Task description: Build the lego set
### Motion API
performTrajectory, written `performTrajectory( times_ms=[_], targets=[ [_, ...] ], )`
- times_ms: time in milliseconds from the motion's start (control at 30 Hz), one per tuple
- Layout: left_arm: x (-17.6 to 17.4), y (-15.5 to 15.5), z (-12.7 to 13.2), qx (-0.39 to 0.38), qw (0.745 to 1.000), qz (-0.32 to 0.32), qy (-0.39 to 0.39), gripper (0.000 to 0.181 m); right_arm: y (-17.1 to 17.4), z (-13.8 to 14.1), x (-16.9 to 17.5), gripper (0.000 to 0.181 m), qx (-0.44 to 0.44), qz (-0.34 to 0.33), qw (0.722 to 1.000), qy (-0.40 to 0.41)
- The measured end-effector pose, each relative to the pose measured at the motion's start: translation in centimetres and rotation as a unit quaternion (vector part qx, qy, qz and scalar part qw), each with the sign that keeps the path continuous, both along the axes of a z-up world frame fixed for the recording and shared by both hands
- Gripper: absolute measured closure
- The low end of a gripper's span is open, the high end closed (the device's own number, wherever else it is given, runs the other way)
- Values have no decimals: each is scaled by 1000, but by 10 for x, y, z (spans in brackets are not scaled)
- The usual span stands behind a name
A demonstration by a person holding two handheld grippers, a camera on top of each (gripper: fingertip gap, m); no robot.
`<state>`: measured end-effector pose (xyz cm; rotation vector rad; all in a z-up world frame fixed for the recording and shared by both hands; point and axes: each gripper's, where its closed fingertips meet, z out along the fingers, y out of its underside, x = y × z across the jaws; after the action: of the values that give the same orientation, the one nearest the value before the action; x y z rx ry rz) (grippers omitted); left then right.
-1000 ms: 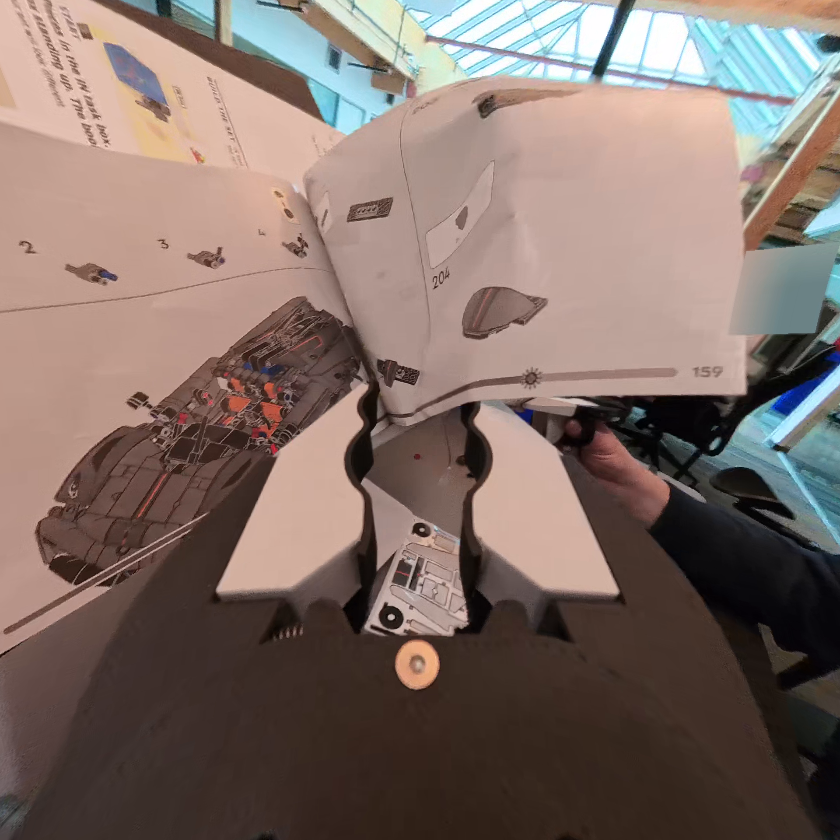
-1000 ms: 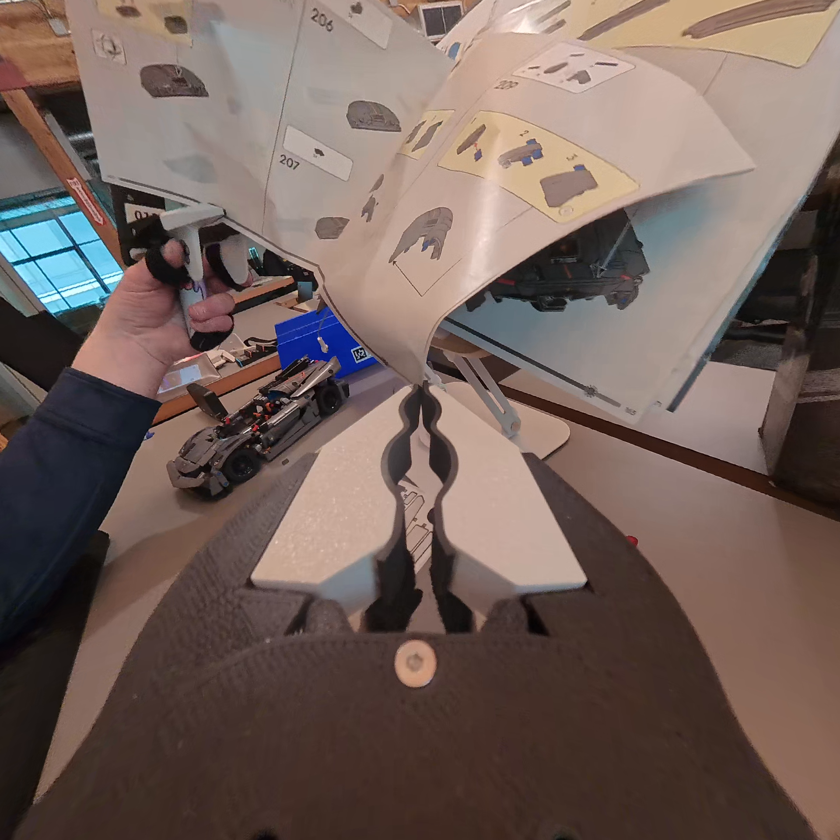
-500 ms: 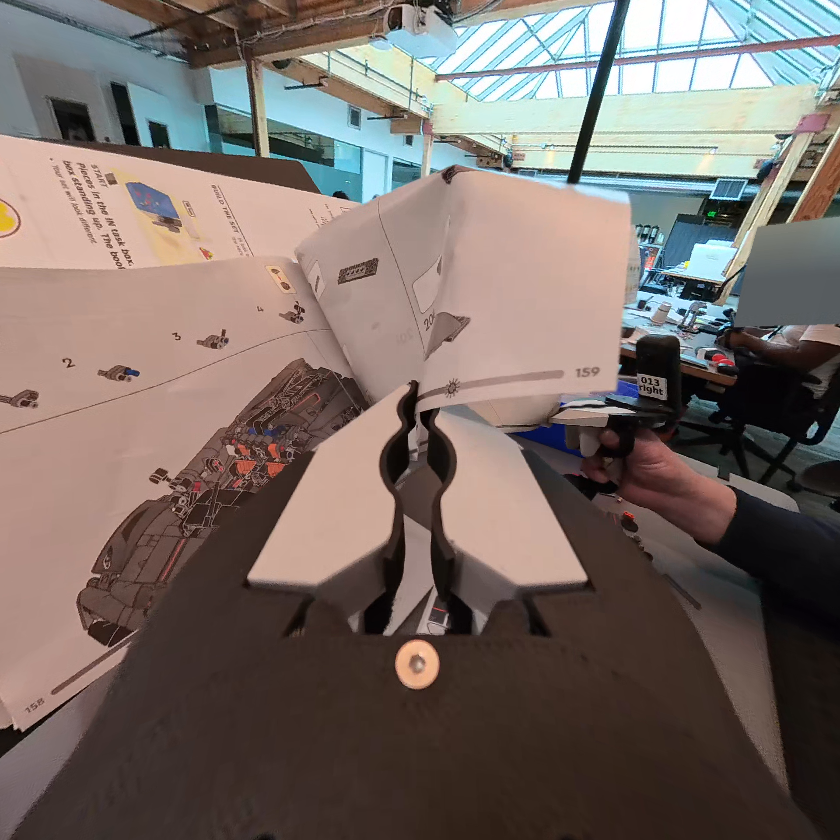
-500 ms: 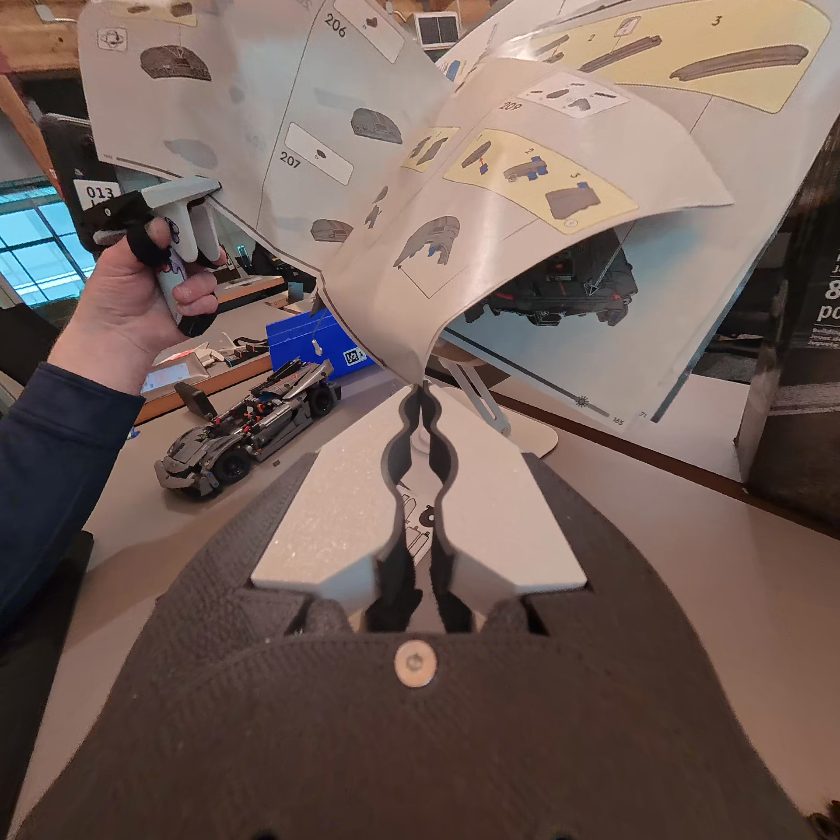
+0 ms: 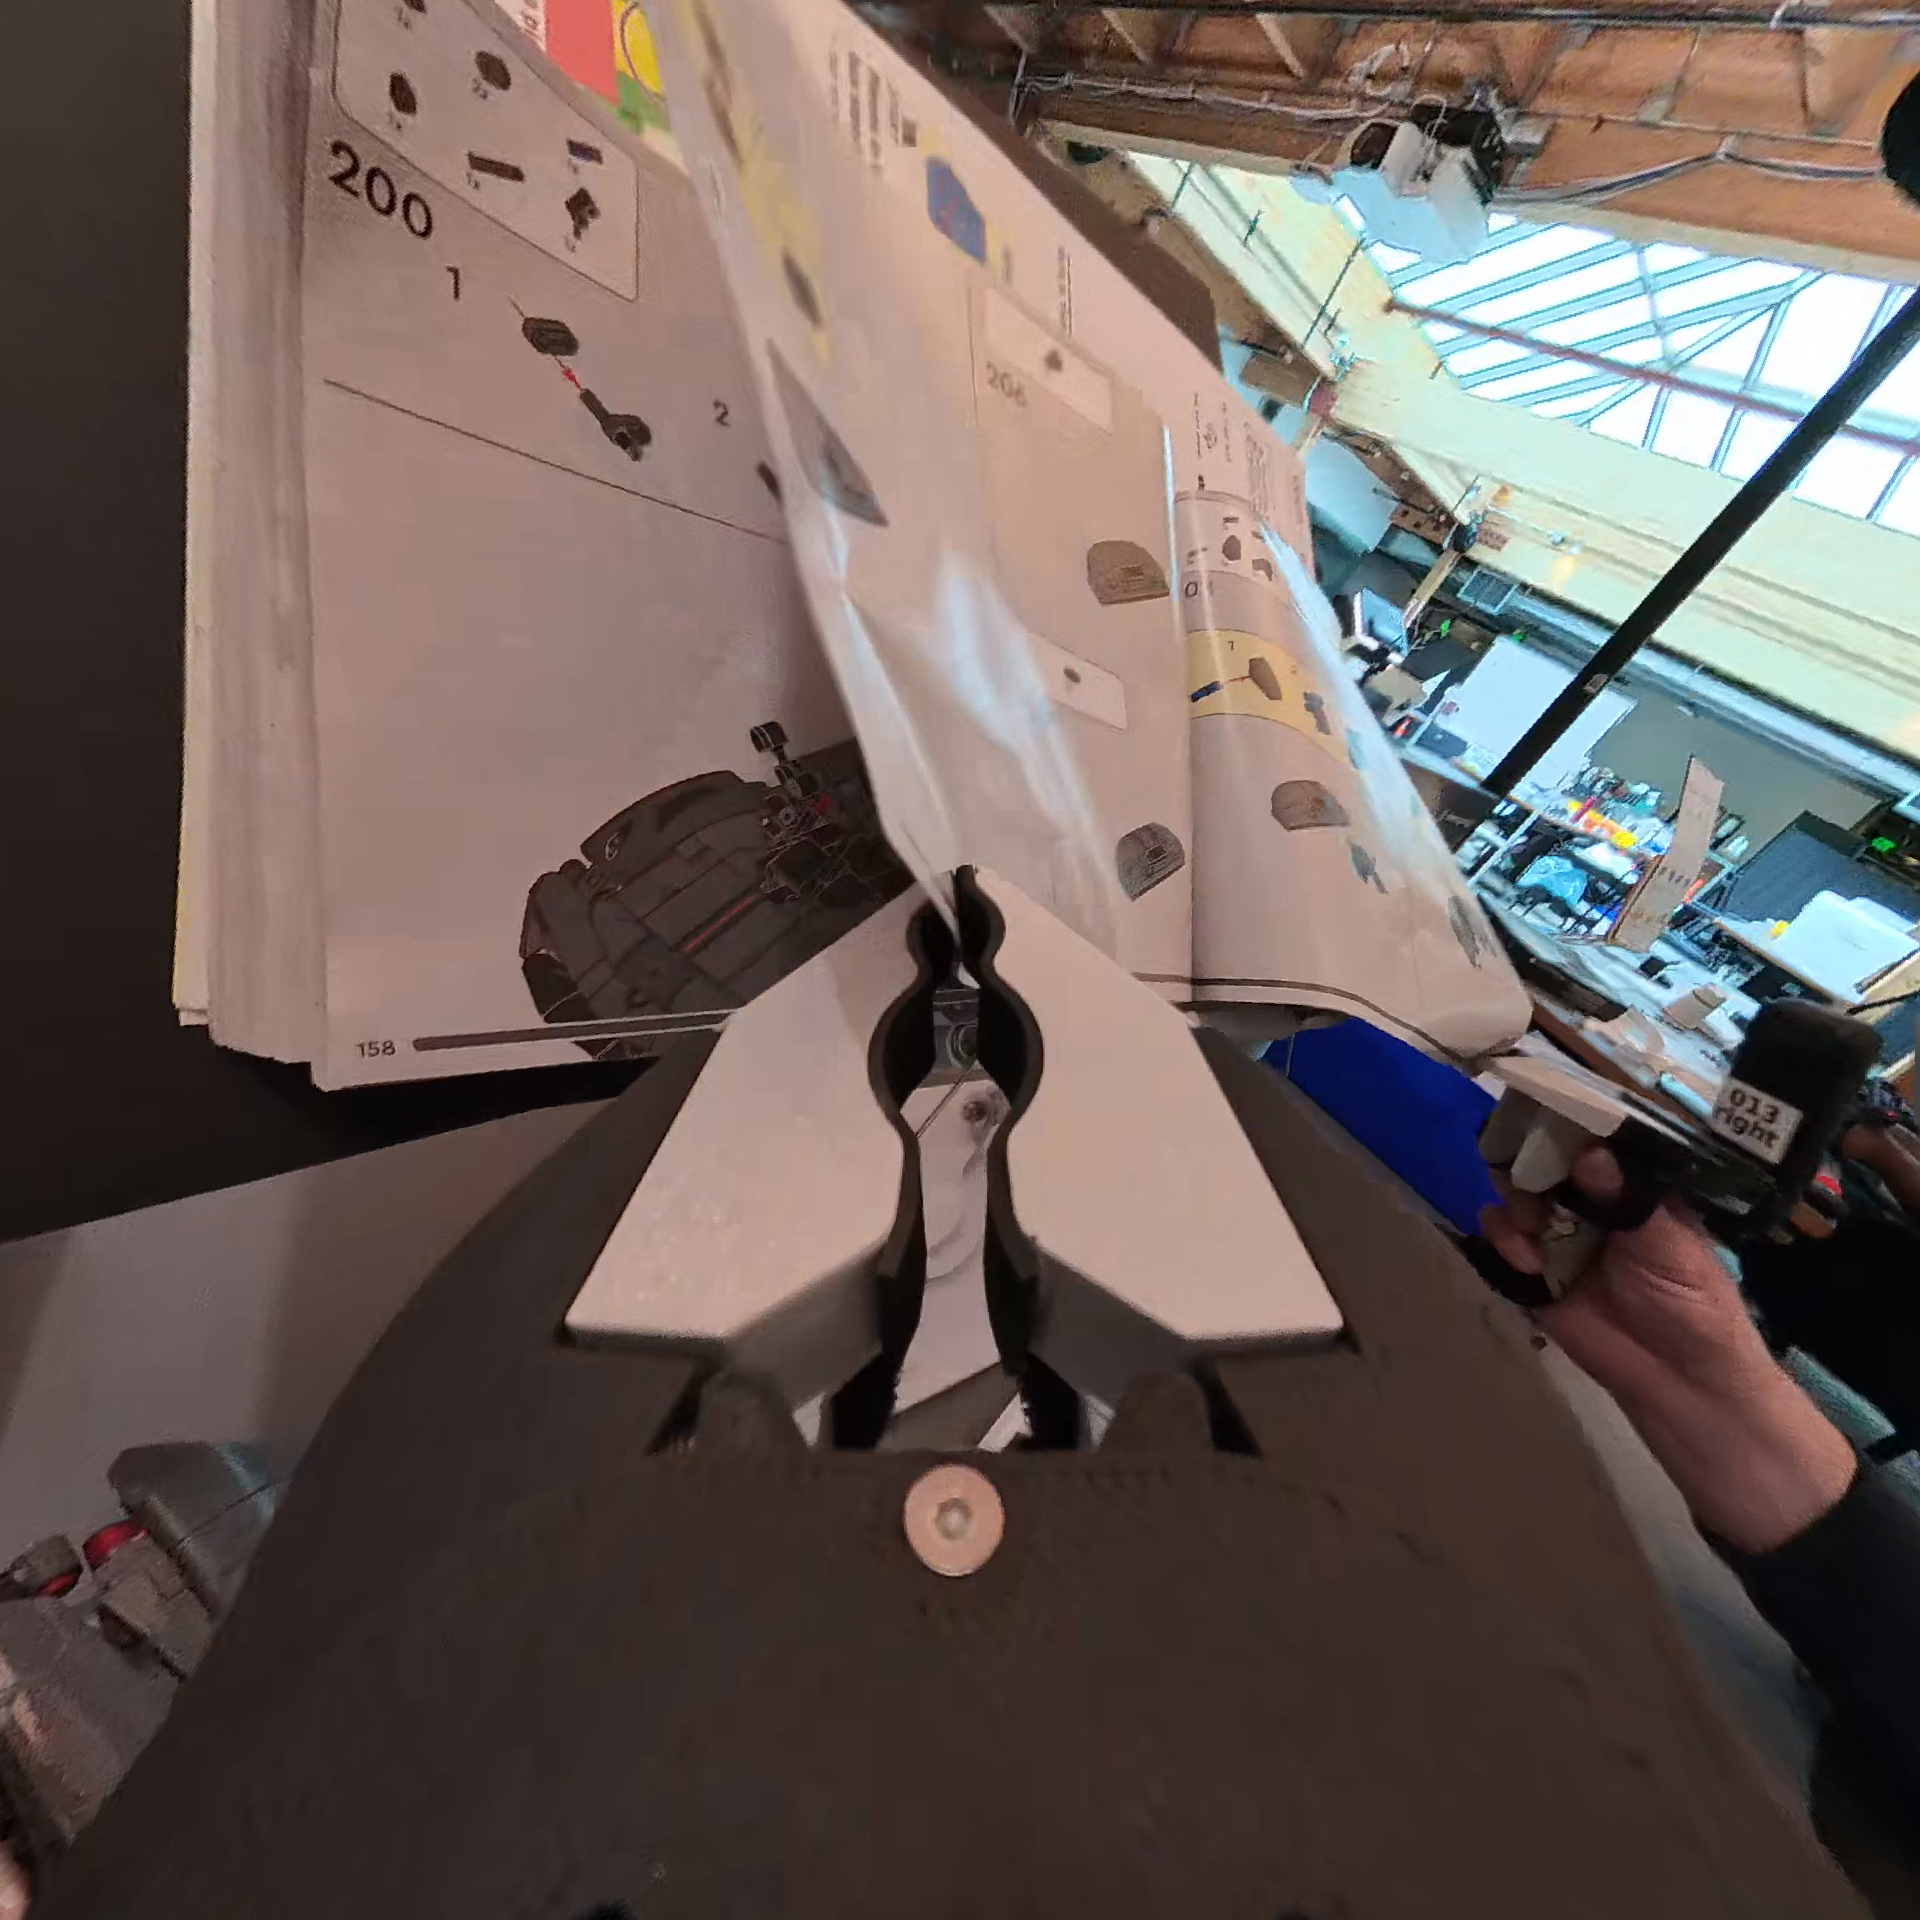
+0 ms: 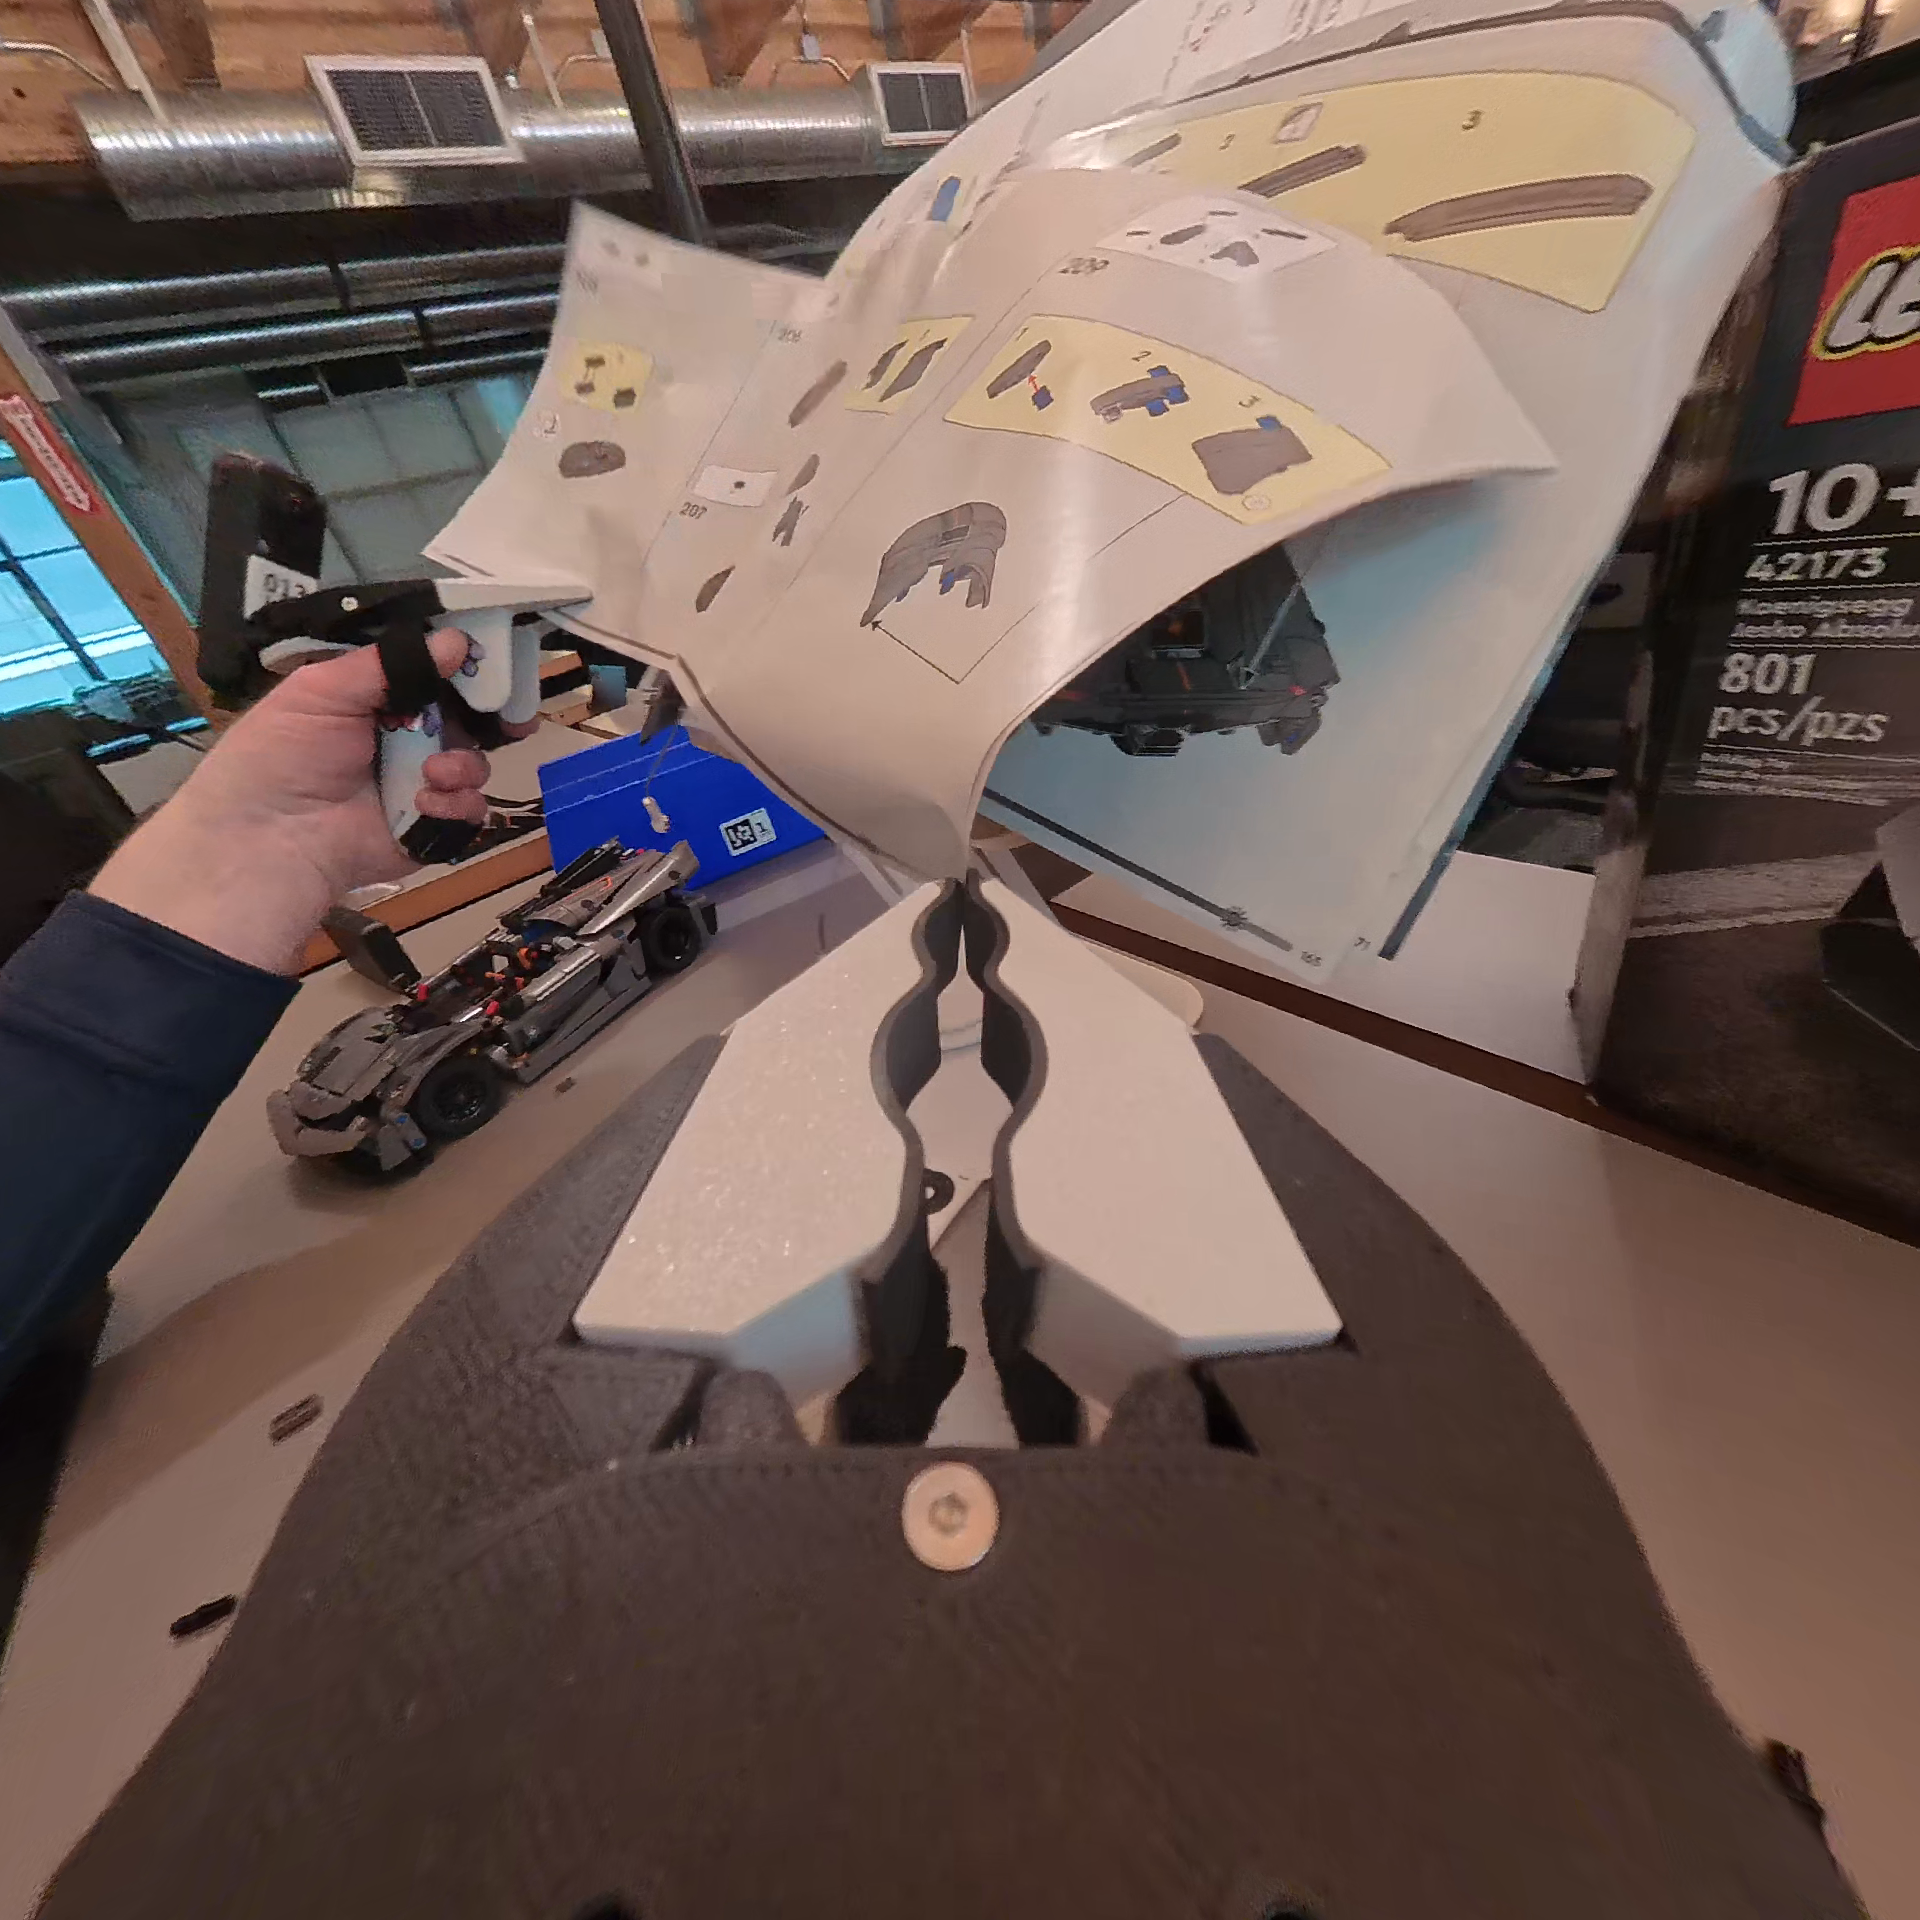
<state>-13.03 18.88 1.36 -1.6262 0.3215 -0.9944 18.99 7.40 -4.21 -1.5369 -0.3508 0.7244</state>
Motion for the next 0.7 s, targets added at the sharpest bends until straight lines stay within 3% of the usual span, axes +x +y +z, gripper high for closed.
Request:
performTrajectory(
  times_ms=[300,700],
  targets=[
    [-4,8,-8,-12,999,4,-33,181,11,-6,24,181,-7,-63,998,-26],
    [-45,19,-6,-10,993,96,-72,180,3,9,51,166,8,-136,990,-45]
  ],
)
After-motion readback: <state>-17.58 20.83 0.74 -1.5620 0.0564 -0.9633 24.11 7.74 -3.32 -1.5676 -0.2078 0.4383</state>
